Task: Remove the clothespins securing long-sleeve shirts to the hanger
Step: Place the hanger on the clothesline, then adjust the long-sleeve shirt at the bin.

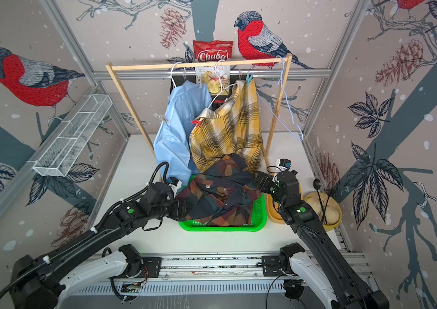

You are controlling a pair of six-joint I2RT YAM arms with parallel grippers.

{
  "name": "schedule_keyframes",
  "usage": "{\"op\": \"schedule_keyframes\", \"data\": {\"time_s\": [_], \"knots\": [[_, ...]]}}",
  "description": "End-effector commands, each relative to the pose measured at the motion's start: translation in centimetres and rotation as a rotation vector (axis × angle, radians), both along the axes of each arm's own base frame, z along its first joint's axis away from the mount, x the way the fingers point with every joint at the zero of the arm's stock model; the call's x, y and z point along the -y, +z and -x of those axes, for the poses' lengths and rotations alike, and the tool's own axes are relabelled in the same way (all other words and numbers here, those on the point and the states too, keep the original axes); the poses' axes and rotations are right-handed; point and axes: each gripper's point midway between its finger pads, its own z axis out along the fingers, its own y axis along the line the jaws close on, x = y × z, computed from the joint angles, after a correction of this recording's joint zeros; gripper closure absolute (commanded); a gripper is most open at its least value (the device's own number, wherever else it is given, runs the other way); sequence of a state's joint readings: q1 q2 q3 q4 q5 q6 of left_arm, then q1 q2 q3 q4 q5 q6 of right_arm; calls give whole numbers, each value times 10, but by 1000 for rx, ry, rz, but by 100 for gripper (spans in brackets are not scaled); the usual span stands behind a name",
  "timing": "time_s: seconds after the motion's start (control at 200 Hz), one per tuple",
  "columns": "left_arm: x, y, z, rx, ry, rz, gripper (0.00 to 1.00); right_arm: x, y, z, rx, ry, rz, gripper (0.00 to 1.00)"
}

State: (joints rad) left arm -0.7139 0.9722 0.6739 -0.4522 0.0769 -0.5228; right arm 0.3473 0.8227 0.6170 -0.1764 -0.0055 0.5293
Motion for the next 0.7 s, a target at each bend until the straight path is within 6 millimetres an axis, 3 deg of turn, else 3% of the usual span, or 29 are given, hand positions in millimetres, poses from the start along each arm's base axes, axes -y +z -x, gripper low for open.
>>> {"op": "schedule_keyframes", "data": {"time_s": [0.0, 0.17, 0.285, 0.535, 0.695], "knots": [[12, 10, -18, 51, 50, 50, 30, -12, -3, -10, 17, 33, -38, 1], [27, 26, -23, 78, 32, 32, 77, -40, -38, -14, -90, 132, -26, 12], [37, 36, -21, 93, 9, 20, 100, -60, -53, -12, -119, 185, -12, 18], [86, 50, -9, 119, -122, 48, 100, -91, -63, 4, -166, 274, -20, 25], [113, 30, -13, 82, -168, 57, 100, -96, -75, 26, -214, 291, -21, 26]]}}
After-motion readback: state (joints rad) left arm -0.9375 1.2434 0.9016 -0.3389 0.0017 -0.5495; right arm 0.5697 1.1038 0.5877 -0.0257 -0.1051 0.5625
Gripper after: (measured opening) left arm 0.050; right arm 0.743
